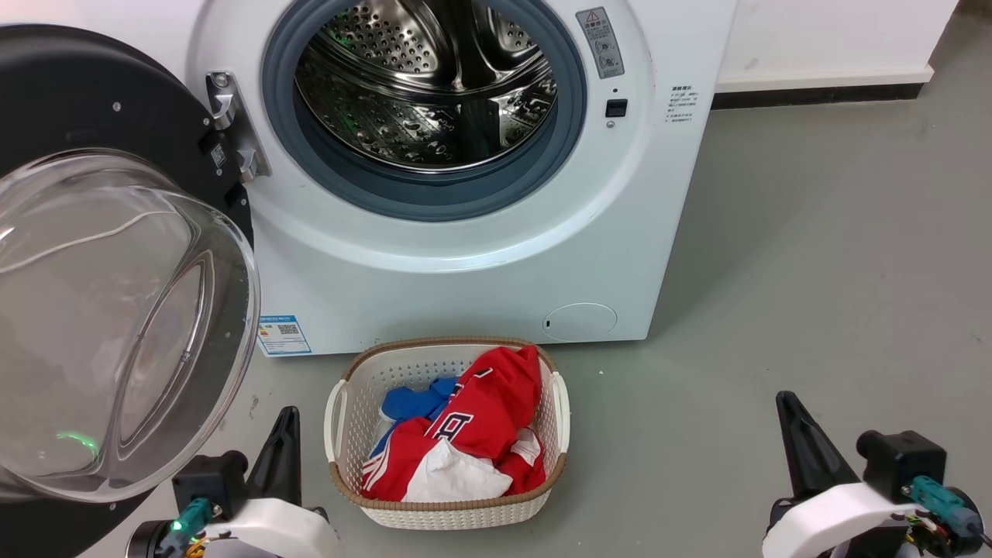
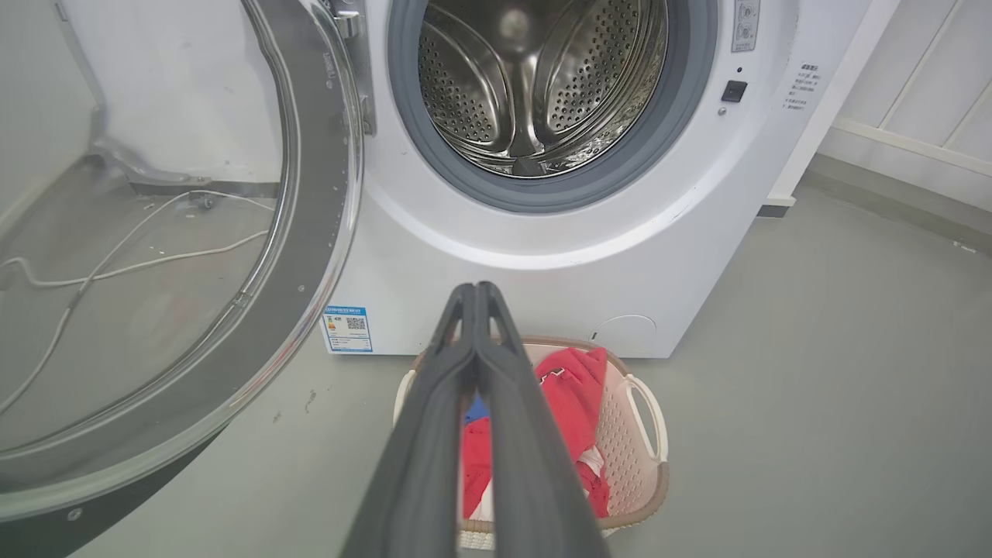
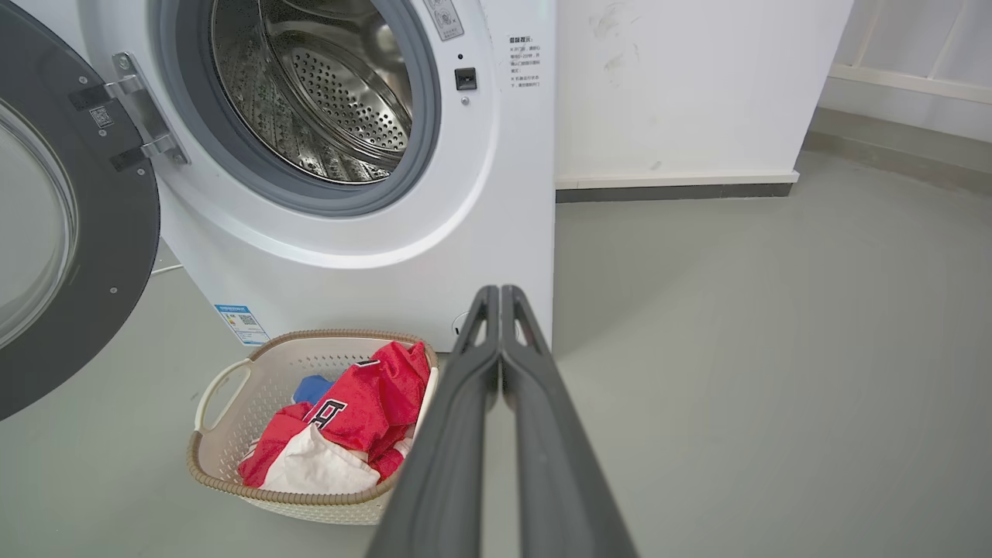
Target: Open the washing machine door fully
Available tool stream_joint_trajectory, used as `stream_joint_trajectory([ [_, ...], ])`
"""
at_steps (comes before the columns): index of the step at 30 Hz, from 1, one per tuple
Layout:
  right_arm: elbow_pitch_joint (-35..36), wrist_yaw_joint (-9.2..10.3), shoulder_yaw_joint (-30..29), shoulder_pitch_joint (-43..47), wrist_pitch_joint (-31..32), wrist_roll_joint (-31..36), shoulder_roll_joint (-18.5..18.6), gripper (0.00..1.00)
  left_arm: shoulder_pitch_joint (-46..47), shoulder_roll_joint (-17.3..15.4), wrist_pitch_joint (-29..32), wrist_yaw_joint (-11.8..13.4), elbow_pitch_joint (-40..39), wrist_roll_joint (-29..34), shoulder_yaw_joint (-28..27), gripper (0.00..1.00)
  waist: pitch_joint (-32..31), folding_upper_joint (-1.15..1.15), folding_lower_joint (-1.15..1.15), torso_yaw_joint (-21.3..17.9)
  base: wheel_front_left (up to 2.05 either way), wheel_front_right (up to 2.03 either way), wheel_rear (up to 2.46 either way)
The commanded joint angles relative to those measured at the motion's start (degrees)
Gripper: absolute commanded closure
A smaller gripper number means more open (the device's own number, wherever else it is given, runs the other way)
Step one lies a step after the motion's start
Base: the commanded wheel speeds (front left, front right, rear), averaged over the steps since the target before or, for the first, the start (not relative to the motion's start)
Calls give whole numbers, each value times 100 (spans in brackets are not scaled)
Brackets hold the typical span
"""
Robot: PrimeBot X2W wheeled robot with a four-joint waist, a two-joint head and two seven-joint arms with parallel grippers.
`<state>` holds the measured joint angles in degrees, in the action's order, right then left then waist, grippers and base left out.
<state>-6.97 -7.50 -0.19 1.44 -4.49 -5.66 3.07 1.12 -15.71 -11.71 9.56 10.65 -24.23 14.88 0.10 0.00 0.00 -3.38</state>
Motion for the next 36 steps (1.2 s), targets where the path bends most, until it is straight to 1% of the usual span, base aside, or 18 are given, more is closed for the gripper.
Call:
stream_joint_trajectory([
  [1, 61, 0, -41, -144, 40, -358, 4, 100, 109, -8, 55, -75, -78, -276, -123, 100, 1, 0, 0, 6, 0, 0, 0],
  [20, -111, 0, -186, -304, 300, -2427, -1, 100, 241, 292, 482, -483, 53, -1915, -613, 100, 1, 0, 0, 58, 0, 0, 0],
  [30, -187, 0, -245, -373, 404, -3254, -4, 100, 284, 420, 655, -649, 83, -2572, -812, 100, 2, 0, 0, 83, 0, 0, 0],
  [31, -203, 0, -258, -390, 428, -3432, -4, 100, 294, 447, 693, -684, 90, -2710, -854, 100, 2, 0, 0, 88, 0, 0, 0],
  [32, -203, 0, -258, -390, 428, -3432, -4, 100, 294, 447, 693, -684, 90, -2710, -854, 100, 2, 0, 0, 88, 0, 0, 0],
  [36, -234, 0, -282, -421, 472, -3771, -5, 100, 309, 496, 763, -752, 103, -2978, -937, 100, 2, 0, 0, 99, 0, 0, 0],
])
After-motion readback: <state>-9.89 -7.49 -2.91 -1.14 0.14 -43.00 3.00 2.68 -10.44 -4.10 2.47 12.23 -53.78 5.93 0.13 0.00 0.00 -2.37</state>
